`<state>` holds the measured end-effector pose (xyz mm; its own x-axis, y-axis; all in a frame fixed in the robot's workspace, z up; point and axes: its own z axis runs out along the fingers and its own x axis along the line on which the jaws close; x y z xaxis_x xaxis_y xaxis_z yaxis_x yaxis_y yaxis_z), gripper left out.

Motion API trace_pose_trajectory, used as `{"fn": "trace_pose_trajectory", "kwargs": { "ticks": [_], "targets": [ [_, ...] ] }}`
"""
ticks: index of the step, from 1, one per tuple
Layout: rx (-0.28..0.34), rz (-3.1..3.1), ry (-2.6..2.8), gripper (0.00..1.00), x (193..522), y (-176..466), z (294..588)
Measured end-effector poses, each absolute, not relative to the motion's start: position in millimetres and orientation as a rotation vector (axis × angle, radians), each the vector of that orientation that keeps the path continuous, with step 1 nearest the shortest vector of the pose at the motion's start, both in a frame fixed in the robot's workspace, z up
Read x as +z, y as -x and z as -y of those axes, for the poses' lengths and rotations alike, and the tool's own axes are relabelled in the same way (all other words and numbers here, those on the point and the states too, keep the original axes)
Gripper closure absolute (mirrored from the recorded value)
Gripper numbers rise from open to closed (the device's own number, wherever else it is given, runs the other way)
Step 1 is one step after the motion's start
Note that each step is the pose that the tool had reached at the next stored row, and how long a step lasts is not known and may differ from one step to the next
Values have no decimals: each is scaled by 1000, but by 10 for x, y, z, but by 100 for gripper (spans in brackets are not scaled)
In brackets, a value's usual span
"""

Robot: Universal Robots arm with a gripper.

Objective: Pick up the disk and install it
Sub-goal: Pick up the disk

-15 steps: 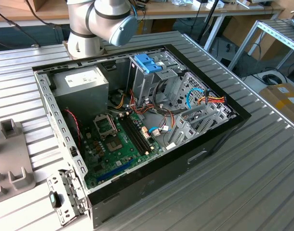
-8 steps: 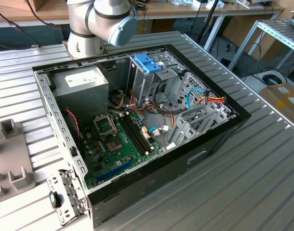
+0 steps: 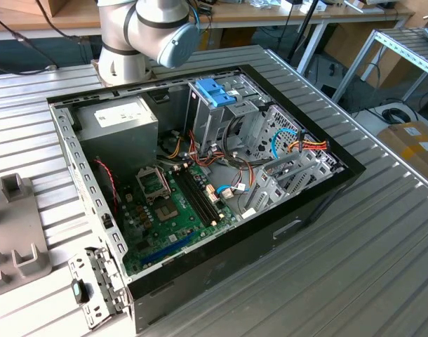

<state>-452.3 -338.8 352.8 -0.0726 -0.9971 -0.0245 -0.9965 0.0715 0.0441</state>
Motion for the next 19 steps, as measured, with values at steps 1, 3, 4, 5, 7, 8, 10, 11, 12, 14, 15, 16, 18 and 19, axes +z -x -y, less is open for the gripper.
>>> {"fn": "trace_pose_trajectory", "kwargs": {
  "ticks": [1,3,4,5,7,8,10,11,12,14,15,16,18,19],
  "targets": [
    [-77,2290,-2131,46,3517,4525,3388],
    [-77,2290,-2132,46,3486,4528,3388],
    [-77,2290,-2132,46,3475,4529,3388],
    [-77,2289,-2132,46,3456,4530,3388],
    [-77,2289,-2132,46,3437,4532,3388],
    [-77,2289,-2133,46,3422,4534,3388],
    [-77,2288,-2133,46,3397,4539,3387],
    [-77,2288,-2133,46,3389,4541,3387],
    [-77,2288,-2134,46,3379,4544,3385],
    [-77,2288,-2134,46,3362,4551,3378],
    [-77,2287,-2134,46,3353,4556,3375],
    [-77,2287,-2135,46,3345,4560,3373],
    [-77,2284,-2138,46,3329,4566,3368],
    [-77,2277,-2145,46,3320,4569,3363]
  ]
}}
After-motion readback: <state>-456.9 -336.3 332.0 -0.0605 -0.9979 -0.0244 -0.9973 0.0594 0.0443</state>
